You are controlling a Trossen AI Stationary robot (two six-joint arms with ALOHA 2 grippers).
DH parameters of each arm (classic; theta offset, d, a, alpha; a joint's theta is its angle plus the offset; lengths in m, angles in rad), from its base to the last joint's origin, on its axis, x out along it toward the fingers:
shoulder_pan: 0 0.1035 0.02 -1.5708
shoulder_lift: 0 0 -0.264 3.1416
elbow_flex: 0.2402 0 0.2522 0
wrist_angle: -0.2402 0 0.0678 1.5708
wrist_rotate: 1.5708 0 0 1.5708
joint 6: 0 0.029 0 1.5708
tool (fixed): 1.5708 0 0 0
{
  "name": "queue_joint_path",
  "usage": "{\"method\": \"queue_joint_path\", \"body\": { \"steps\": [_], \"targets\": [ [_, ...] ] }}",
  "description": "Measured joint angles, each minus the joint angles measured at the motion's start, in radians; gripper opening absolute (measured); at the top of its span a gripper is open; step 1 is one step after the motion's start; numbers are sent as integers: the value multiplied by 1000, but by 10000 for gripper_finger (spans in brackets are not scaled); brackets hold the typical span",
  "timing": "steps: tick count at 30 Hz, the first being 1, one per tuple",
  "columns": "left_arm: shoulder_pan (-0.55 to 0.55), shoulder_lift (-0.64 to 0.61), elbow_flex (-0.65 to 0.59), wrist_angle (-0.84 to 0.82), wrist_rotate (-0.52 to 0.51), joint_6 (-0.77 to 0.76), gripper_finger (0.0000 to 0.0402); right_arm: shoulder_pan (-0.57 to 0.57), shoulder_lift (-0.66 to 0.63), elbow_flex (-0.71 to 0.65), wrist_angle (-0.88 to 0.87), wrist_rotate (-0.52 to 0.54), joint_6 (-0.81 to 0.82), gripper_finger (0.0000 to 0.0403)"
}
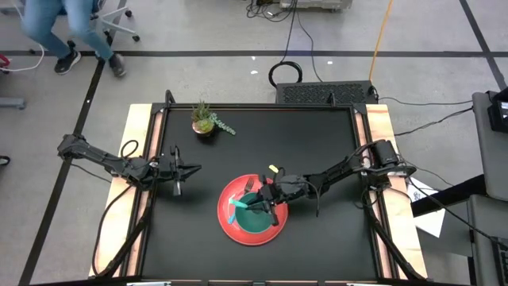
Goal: Set table place
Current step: Put the blue spoon into the green bowl
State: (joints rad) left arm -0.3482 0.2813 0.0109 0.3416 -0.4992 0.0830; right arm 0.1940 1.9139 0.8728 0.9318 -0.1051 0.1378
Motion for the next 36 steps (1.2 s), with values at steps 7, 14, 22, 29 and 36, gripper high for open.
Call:
{"method": "queue_joint_path", "body": {
  "steps": [7,14,22,29,36],
  "targets": [
    [0,0,0,-7,0,0,28,-4,14,0,-7,3,-24,24],
    [0,0,0,-9,0,14,28,6,14,1,-76,73,-144,24],
    [0,0,0,-9,0,16,28,13,14,1,-103,79,-174,24],
    [0,0,0,-8,0,17,28,25,13,1,-118,79,-180,24],
    [0,0,0,-8,0,15,28,24,13,29,-179,79,-134,24]
  ]
}}
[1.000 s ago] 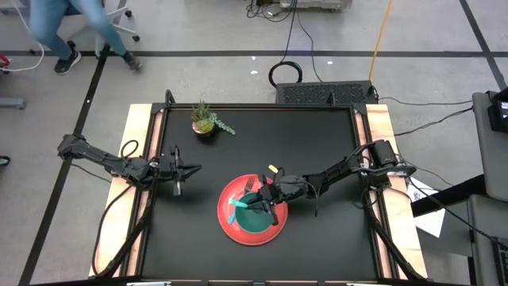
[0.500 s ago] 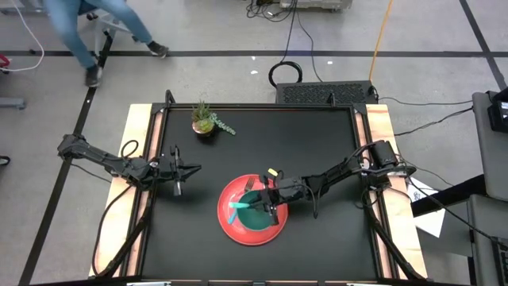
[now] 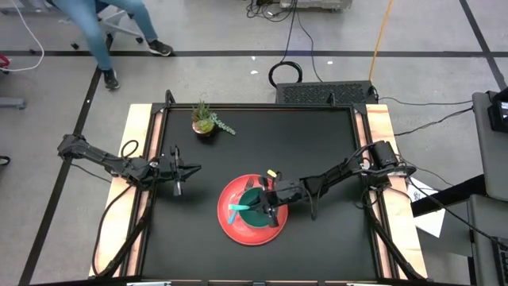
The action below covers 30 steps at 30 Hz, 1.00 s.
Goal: Set table place
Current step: Put the blue spoon into the green bowl
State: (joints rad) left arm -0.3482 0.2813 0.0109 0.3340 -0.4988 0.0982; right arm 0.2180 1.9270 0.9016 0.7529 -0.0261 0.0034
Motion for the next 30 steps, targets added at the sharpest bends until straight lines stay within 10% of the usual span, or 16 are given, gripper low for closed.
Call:
{"method": "queue_joint_path", "body": {
  "steps": [5,30],
  "targets": [
    [0,0,0,0,0,0,28,1,0,109,-231,0,-18,24],
    [0,0,0,-1,1,1,28,5,0,124,-237,0,19,84]
  ]
}}
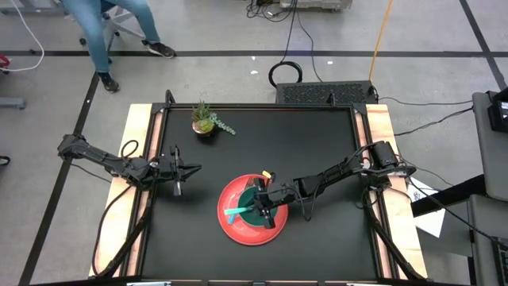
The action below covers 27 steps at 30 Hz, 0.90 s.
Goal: Set table place
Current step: Put the blue spoon into the green bowl, then return to Home Position
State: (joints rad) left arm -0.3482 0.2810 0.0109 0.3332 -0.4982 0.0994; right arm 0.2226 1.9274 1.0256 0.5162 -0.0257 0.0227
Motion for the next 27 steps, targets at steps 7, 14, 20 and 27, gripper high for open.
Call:
{"method": "queue_joint_path", "body": {
  "steps": [7,14,20,27],
  "targets": [
    [0,0,0,6,0,-14,28,1,0,0,-5,0,15,86],
    [0,0,0,-2,0,-16,28,2,0,0,20,0,10,88],
    [0,0,0,-16,0,-23,28,7,0,0,49,0,17,88],
    [0,0,0,-55,0,-20,28,15,-24,-1,61,-1,-4,88]
  ]
}}
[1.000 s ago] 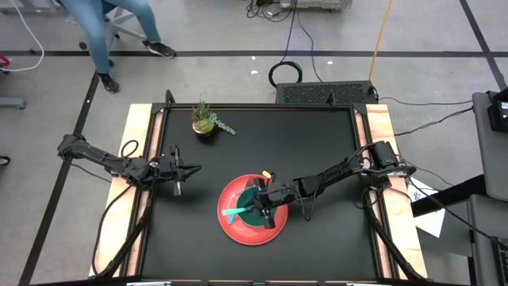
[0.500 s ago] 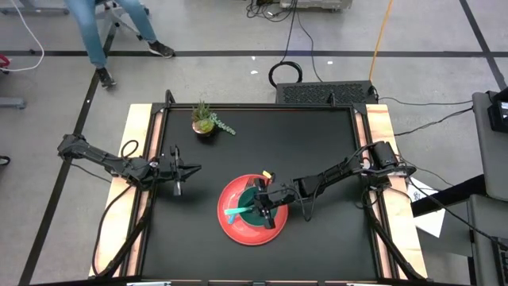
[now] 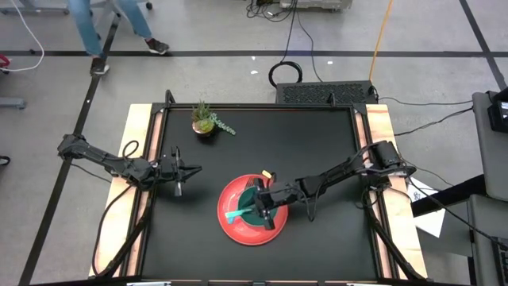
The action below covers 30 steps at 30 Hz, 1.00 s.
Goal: Set table place
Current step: Return to Home Position
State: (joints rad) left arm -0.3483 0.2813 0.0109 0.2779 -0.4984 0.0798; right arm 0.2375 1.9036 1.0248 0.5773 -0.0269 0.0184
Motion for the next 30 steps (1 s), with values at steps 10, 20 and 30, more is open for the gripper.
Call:
{"method": "queue_joint_path", "body": {
  "steps": [10,20,30],
  "targets": [
    [0,0,0,9,0,-4,28,14,-16,0,-8,-1,23,88],
    [0,0,0,35,0,-7,28,16,-50,0,8,-1,46,88],
    [0,0,0,34,0,-40,28,34,-79,-2,-30,-4,-60,88]
  ]
}}
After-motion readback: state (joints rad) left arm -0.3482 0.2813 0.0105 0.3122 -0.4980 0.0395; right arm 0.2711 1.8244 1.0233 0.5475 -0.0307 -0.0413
